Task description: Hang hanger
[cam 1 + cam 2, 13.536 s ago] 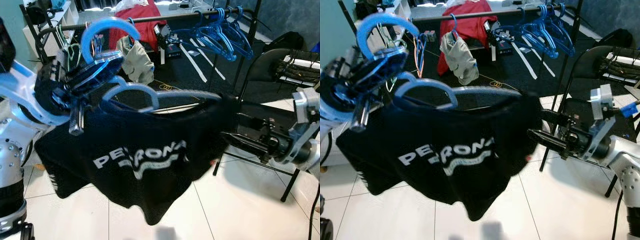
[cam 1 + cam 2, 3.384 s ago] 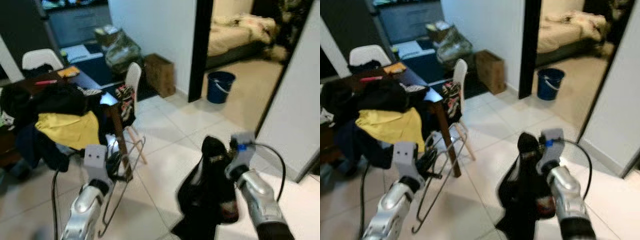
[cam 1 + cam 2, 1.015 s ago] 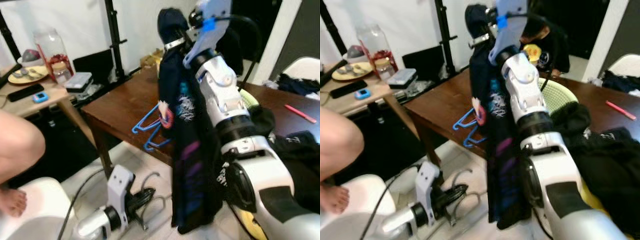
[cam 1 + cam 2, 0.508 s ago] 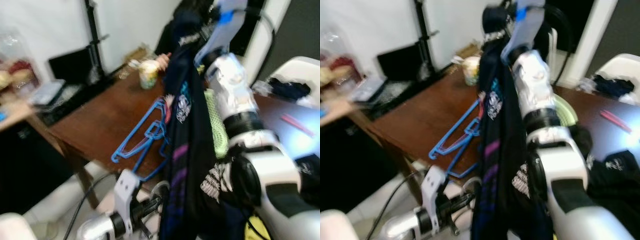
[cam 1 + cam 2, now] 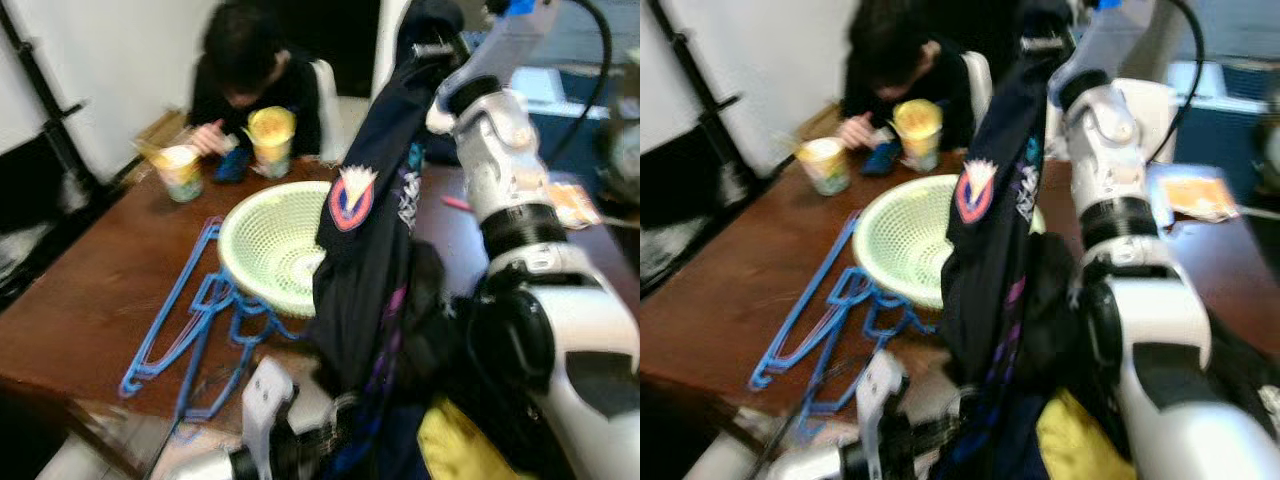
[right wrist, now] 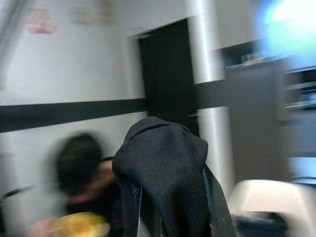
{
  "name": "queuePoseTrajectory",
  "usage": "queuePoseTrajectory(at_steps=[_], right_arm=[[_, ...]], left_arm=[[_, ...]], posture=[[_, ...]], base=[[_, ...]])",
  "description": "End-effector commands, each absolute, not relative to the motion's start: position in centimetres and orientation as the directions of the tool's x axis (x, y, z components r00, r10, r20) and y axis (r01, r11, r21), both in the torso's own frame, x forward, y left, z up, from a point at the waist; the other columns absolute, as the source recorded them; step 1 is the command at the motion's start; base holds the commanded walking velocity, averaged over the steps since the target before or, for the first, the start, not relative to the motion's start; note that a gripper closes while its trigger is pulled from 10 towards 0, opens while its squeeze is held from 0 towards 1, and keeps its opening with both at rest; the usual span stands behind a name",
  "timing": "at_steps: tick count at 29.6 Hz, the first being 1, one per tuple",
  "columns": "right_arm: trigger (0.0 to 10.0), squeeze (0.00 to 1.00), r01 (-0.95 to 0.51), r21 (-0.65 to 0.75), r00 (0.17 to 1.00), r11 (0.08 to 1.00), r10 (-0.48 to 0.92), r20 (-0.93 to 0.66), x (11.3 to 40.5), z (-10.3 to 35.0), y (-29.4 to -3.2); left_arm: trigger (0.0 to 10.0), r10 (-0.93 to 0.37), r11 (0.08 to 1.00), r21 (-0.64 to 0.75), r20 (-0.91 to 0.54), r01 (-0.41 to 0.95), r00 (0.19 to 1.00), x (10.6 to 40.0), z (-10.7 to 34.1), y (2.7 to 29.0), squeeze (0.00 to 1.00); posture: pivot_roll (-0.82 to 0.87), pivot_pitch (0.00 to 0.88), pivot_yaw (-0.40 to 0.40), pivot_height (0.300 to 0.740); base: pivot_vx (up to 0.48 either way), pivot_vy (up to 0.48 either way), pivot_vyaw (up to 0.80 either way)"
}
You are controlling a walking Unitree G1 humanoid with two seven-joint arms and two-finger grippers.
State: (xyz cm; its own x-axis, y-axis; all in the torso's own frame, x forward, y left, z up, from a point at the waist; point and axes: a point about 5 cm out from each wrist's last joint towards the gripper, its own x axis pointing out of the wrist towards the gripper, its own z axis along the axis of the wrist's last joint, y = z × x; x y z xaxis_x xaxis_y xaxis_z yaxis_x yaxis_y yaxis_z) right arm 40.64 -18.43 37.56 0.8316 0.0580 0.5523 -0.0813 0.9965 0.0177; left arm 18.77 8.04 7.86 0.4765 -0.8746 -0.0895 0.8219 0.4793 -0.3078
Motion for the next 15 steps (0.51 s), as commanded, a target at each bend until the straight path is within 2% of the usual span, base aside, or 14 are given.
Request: queuePoseTrajectory(at_steps=[1, 4, 6, 9, 10, 12, 13, 15], right_arm=[[10.0, 0.00, -0.072, 0.003, 0.810, 0.997, 0.057, 0.583, 40.5, 38.6, -17.6], [10.0, 0.00, 0.010, -0.013, 0.826, 1.000, -0.001, 0.564, 40.6, 38.6, -18.8], [10.0, 0.00, 0.025, -0.132, 0.882, 0.991, 0.041, 0.470, 41.2, 37.4, -18.4], [10.0, 0.00, 0.025, -0.132, 0.882, 0.991, 0.041, 0.470, 41.2, 37.4, -18.4], [10.0, 0.00, -0.028, -0.215, 0.910, 0.976, 0.113, 0.399, 41.6, 36.1, -17.6], [10.0, 0.00, -0.028, -0.215, 0.910, 0.976, 0.113, 0.399, 41.6, 36.1, -17.6], [10.0, 0.00, -0.165, -0.361, 0.921, 0.918, 0.274, 0.275, 41.9, 33.6, -15.5], [10.0, 0.00, -0.165, -0.361, 0.921, 0.918, 0.274, 0.275, 41.9, 33.6, -15.5]], left_arm=[[10.0, -0.882, 0.468, -0.329, -0.109, 0.820, 0.459, 18.4, 7.4, 8.2, 0.00], [10.0, -0.881, 0.468, -0.331, -0.107, 0.819, 0.461, 18.4, 7.5, 8.3, 0.00], [10.0, -0.881, 0.468, -0.333, -0.106, 0.819, 0.461, 18.3, 7.5, 8.3, 0.00], [10.0, -0.881, 0.468, -0.333, -0.106, 0.819, 0.461, 18.3, 7.5, 8.3, 0.00], [10.0, -0.882, 0.466, -0.334, -0.105, 0.819, 0.459, 18.3, 7.5, 8.3, 0.00], [10.0, -0.882, 0.466, -0.334, -0.105, 0.819, 0.459, 18.3, 7.5, 8.3, 0.00], [10.0, -0.884, 0.463, -0.337, -0.105, 0.820, 0.456, 18.3, 7.5, 8.3, 0.00], [10.0, -0.884, 0.463, -0.337, -0.105, 0.820, 0.456, 18.3, 7.5, 8.3, 0.00]], posture=[[0.06, 0.000, 0.005, 0.740], [0.06, 0.000, 0.007, 0.740], [0.05, 0.000, 0.007, 0.740], [0.05, 0.000, 0.007, 0.740], [0.05, 0.000, 0.009, 0.740], [0.05, 0.000, 0.009, 0.740], [0.04, 0.000, 0.014, 0.740], [0.04, 0.000, 0.014, 0.740]], base=[[0.000, 0.000, -0.79], [0.000, 0.000, -0.79], [0.000, 0.000, -0.78], [0.000, 0.000, -0.77], [0.000, 0.000, 0.00], [0.000, 0.000, 0.00], [0.000, 0.000, 0.00], [0.000, 0.000, 0.00]])
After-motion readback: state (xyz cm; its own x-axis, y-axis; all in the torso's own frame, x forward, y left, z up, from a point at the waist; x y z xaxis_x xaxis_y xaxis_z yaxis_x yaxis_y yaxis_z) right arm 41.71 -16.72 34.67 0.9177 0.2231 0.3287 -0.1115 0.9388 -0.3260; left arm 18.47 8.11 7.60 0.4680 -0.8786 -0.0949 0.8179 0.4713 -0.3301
